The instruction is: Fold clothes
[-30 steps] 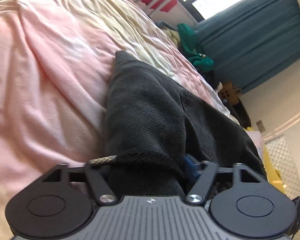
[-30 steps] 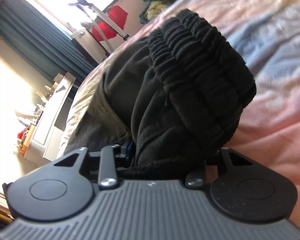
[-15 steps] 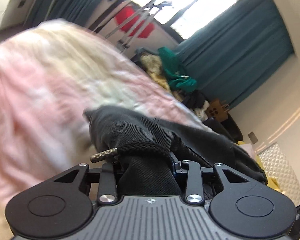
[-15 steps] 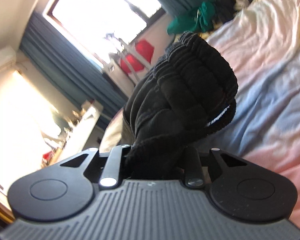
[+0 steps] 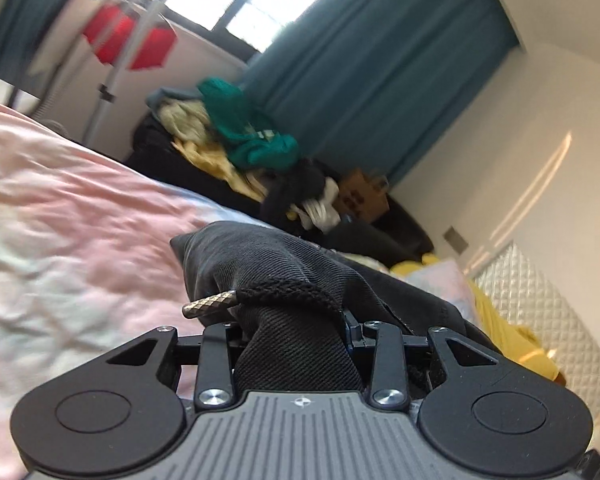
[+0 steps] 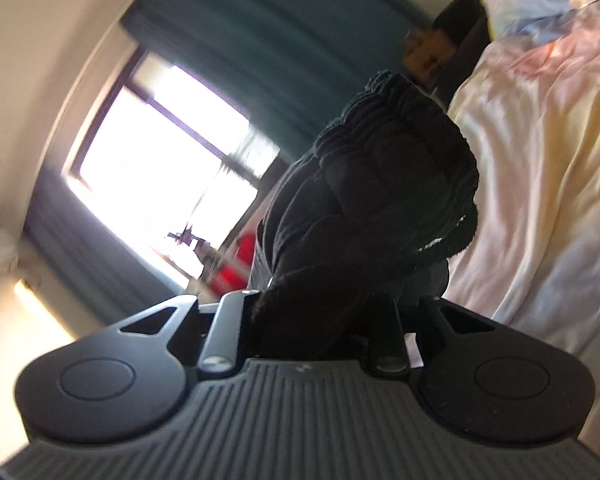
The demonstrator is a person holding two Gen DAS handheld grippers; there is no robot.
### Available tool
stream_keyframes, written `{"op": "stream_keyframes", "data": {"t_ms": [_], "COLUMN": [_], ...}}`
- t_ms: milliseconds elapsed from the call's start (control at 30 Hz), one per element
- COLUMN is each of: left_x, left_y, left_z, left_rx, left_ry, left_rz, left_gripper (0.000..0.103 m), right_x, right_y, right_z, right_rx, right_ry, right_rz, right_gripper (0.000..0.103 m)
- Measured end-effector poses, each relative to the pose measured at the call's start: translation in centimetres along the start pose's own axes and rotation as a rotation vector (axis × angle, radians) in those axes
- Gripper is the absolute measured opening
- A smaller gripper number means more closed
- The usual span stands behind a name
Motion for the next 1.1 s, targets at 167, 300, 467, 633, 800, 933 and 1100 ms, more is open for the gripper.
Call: {"op": "stream_keyframes", "data": {"t_ms": [167,300,467,633,800,933,1100], "left_x": [-5.2,-7.4,-7.0,-6.1,-6.1,-6.5,-8.2], "left_y": [2.7,4.8,3.7,0.6,-3.5,-6.6,-9.2], "left_z": [-8.5,-10.8,-7.8,-1.8,5.0,11.1,18.1], "left_rx": [0.117,0.152,0.233,0.264,0.225,0.19,0.164], "left_ry": [0.106,0.126,0.168,0.118,0.091,0.035,-0.015], "left_rz": [-0.102,-0.148,-0.191,-0.278,-0.361,-0.419,-0.516], "left_gripper": [0.04,0.047,0.067,0.088,0.096,0.099,0.1], "right_x": [-3.1,-5.9,-5.4,-4.8,-3.8,-2.9,-2.8], "right_y": [-9.5,-12.9,-12.0,-9.6,-4.6,-0.7,4.1], "right_z": [-2.2,-2.4,-1.9,2.2,7.5,10.8,13.9], "right_rx": [-0.149,-0.173,-0.261,-0.409,-0.521,-0.493,-0.423], "right_ry": [-0.003,0.069,0.093,0.121,0.073,0.037,0.001], "right_rz": [-0.125,-0.166,-0.16,-0.157,0.04,0.199,0.342], "right_gripper": [0.027,0.028,0.043,0.048,0.048,0.048,0.048]}}
Point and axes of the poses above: each gripper's, at about its wrist camera, not at the fingertips, and z roughly against the way its jaws point, y to its left, x to its top, the point moved 7 cm from there along -z, roughly the way its jaws point, and after that the axes turned 5 degrees about z, right-handed, at the moved point
